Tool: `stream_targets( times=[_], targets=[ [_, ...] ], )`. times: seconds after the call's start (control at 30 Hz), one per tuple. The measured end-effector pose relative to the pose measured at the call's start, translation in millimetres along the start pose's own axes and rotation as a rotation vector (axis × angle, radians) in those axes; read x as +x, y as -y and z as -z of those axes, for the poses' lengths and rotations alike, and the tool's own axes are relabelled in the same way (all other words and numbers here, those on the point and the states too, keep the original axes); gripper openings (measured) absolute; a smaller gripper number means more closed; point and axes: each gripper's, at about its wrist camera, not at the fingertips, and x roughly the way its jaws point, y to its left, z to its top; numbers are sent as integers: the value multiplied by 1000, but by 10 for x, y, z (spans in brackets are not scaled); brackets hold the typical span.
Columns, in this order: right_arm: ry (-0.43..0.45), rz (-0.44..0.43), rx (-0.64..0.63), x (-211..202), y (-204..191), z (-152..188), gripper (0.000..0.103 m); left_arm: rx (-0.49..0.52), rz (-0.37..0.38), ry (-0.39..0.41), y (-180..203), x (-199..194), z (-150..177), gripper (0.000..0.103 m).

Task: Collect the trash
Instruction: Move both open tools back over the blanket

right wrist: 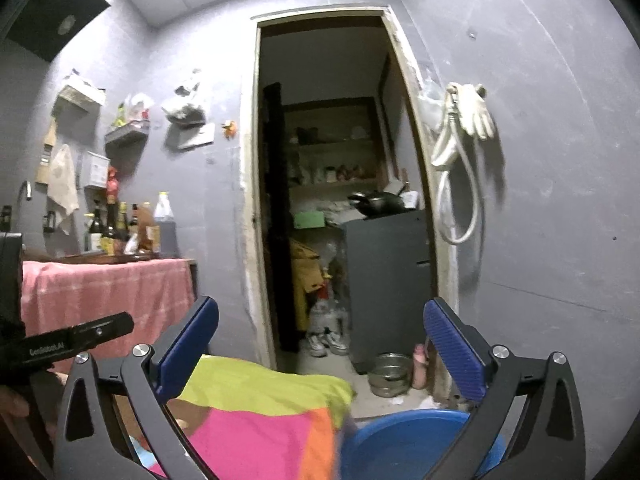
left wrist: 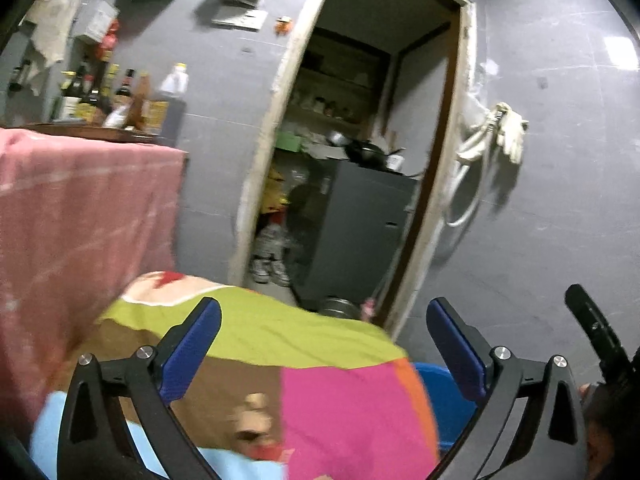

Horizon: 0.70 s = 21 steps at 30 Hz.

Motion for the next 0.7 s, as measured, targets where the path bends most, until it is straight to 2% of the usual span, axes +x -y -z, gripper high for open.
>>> stream_targets(
  times=[0.13,0.3,0.7],
  targets=[
    [-12,-44,-15,53,-258,79,103,-7,-84,-20,-324,-122,88,101],
    [-83,-102,-36,182,-563,269,103,-16,-178,-76,-673,-164,256,101],
    [-353,-222,-51,614,-1054,847,103,-25,-270,-246,-1200,43,678,101]
  ],
)
